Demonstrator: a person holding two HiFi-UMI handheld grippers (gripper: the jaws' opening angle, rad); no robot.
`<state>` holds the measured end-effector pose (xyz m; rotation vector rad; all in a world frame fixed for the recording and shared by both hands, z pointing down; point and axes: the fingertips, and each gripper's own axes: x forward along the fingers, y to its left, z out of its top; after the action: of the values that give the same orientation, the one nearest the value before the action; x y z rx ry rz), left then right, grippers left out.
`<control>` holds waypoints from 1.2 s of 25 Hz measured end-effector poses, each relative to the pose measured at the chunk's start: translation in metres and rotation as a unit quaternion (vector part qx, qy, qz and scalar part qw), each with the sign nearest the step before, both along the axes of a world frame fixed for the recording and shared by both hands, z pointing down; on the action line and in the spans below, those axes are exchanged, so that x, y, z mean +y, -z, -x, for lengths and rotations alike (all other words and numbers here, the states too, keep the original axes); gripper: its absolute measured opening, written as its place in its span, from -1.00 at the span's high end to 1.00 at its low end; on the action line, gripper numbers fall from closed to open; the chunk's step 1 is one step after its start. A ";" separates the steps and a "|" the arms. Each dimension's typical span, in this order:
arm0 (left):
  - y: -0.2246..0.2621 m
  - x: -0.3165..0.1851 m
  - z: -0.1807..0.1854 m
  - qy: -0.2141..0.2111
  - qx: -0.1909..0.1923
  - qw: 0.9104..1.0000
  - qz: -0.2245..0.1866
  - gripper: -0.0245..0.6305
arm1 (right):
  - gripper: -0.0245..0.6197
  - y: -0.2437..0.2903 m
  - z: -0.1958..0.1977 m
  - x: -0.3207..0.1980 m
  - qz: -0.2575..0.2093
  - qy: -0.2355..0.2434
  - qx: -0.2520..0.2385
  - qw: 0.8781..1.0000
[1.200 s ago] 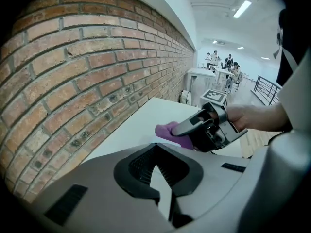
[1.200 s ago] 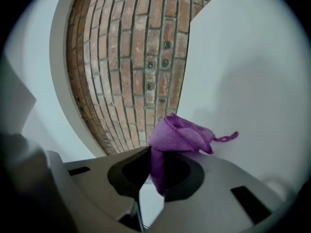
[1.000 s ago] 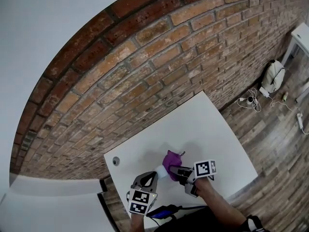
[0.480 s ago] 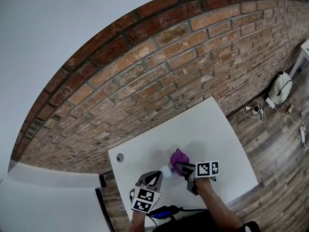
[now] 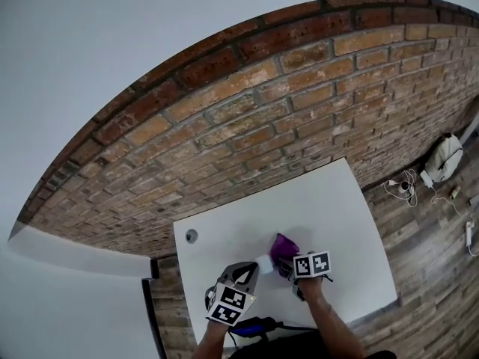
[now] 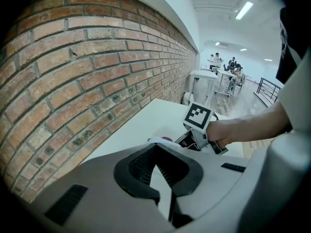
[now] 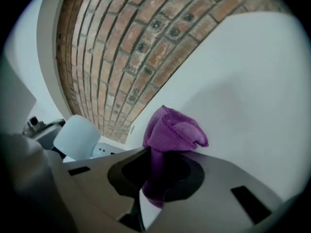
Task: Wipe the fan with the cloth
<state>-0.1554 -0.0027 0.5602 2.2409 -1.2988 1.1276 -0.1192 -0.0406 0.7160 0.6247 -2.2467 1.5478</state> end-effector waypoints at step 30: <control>-0.010 0.043 0.005 -0.041 0.102 0.991 0.078 0.93 | 0.75 0.120 -0.008 -0.040 -0.078 0.028 -0.112 0.990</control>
<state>-0.1601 0.0401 0.5707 2.2429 -1.0103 0.9619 -0.1109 -0.0811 0.5961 0.4441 -2.5477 1.4890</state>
